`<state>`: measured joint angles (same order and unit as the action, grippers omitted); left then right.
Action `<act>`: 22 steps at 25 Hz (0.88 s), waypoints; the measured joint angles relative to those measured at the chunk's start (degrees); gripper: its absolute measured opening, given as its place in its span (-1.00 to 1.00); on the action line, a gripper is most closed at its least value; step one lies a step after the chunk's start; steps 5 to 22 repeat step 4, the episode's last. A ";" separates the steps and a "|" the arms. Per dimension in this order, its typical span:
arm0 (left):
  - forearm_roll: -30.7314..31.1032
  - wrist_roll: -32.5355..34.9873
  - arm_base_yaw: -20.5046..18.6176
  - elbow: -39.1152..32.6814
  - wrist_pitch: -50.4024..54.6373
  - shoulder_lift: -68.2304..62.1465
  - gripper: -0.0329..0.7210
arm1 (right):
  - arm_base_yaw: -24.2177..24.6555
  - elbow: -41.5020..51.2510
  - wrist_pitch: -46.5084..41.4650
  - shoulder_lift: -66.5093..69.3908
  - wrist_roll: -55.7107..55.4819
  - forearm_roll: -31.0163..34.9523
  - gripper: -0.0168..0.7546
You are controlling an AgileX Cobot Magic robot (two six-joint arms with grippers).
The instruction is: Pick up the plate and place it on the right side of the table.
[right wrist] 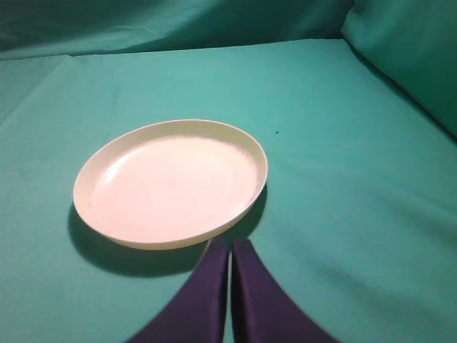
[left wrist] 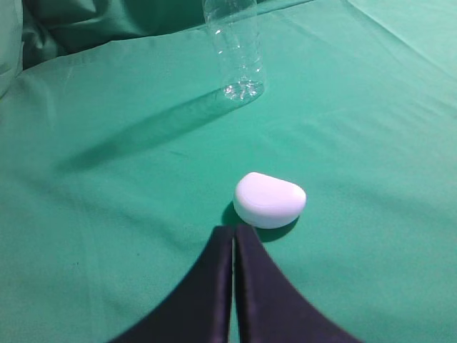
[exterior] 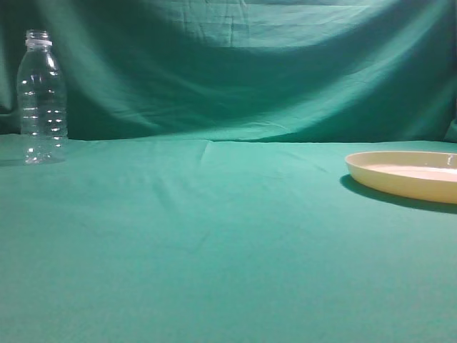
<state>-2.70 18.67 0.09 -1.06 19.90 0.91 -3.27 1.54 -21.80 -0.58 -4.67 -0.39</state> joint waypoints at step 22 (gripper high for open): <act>0.00 0.00 0.00 0.00 0.00 0.00 -0.91 | 0.00 0.00 0.00 0.00 0.00 0.00 -0.96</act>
